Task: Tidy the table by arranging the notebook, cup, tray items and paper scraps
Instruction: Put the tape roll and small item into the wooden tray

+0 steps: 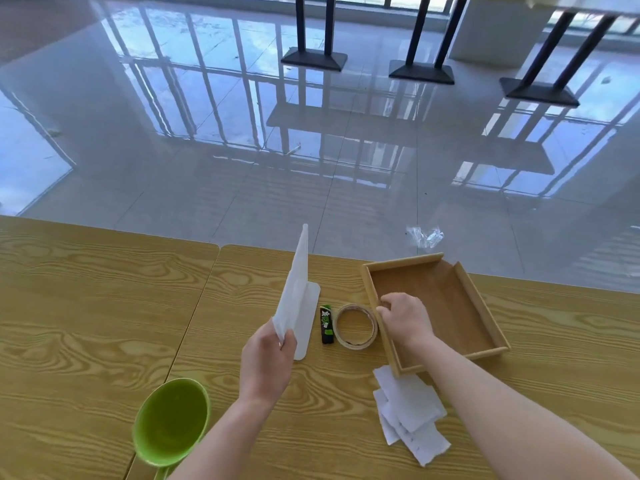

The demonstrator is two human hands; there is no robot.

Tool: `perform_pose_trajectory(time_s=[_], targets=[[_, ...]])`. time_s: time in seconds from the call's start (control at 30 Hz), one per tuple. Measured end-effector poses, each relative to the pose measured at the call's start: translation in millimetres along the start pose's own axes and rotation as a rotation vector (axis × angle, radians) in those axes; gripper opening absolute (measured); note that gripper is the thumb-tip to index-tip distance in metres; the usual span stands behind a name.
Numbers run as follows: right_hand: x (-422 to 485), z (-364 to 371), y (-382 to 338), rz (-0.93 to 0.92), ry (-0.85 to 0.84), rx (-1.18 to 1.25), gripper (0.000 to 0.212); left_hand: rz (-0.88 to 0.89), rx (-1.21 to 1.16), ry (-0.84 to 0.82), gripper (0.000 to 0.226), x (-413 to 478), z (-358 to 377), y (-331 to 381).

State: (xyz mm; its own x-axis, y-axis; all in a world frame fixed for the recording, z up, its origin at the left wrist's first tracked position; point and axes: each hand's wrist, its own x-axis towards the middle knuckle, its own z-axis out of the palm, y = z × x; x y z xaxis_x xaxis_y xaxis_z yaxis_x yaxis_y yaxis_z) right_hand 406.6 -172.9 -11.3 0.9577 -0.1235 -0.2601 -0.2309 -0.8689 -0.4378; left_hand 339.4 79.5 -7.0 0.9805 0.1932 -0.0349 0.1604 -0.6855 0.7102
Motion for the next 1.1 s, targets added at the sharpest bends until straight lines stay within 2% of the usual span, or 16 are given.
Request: perform_pose_trajectory(time_s=[0.13,0.23,0.3,0.33,0.43,0.5,0.6,0.7,0.97,1.1], targets=[[-23.5,-5.9,22.3,0.012,0.024,0.066,0.034,0.024,-0.042,-0.025,0.02,1.1,3.4,-0.1],[-41.5,-16.3,35.0,-0.08,0.162,0.063,0.025,0.016,-0.112,-0.065,0.015,2.9,6.9,-1.5],[-60.4,-16.2,37.0,-0.225,0.295,0.051,0.017,0.025,-0.158,-0.068,0.024,1.4,7.2,-2.4],[-72.7,-11.1,37.0,-0.311,0.308,0.05,0.014,0.027,-0.175,-0.066,0.026,0.8,7.1,-2.4],[-115.8,22.7,41.6,-0.532,0.203,-0.071,0.015,0.014,-0.184,-0.063,0.027,0.9,8.2,-3.0],[-136.7,45.7,55.6,-0.624,0.156,-0.18,0.007,-0.004,-0.154,-0.061,0.027,1.9,8.9,-3.8],[-150.0,58.3,69.7,-0.584,0.104,-0.229,0.033,-0.018,-0.144,-0.076,0.023,2.8,9.5,-5.6],[-155.6,58.6,72.8,-0.552,0.107,-0.255,0.042,-0.025,-0.113,-0.081,0.019,4.3,9.6,-6.2],[-211.4,52.0,97.2,-0.52,-0.003,-0.216,0.04,-0.034,-0.08,-0.097,0.012,3.6,9.5,-6.9],[-207.6,42.8,91.6,-0.37,0.012,-0.086,0.035,-0.018,-0.07,-0.107,0.01,3.1,10.2,-5.3]])
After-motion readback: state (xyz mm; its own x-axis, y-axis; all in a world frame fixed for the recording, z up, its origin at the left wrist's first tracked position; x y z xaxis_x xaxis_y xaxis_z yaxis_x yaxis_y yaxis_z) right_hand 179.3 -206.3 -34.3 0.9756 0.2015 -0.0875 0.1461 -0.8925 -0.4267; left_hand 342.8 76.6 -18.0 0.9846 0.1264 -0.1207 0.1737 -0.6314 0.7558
